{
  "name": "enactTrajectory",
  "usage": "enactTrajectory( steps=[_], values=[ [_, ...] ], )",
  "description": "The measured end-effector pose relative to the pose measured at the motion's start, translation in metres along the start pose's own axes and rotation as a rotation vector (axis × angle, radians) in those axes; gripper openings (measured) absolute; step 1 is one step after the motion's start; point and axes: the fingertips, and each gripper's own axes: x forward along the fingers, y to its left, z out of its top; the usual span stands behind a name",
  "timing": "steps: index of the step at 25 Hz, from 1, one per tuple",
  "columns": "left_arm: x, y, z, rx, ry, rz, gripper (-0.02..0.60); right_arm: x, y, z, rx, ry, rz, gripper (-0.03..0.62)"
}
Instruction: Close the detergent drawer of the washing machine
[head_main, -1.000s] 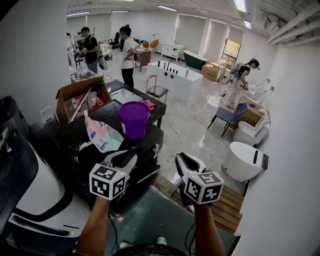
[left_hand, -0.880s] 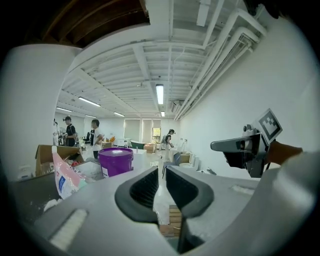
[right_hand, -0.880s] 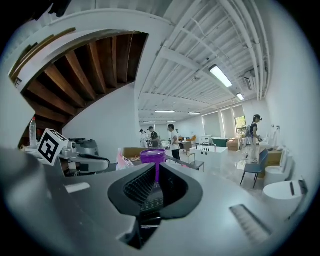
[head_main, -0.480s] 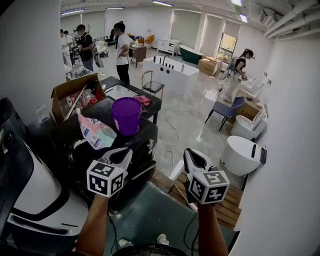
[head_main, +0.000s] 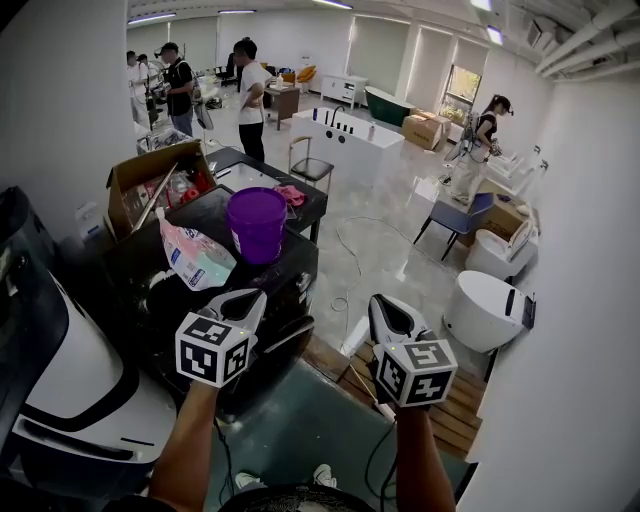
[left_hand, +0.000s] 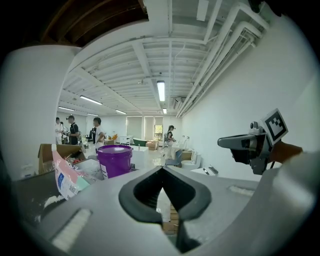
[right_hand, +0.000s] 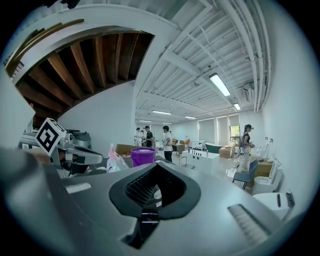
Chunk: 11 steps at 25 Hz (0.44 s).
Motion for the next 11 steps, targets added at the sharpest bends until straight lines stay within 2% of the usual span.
enactTrajectory(
  steps=[11],
  values=[
    [-0.0039,-0.0056,-0.0050,0.006,0.009,-0.006,0.000,-0.0069,0.0003,-0.0074,0.008,-0.004,-0.010,0.025]
  ],
)
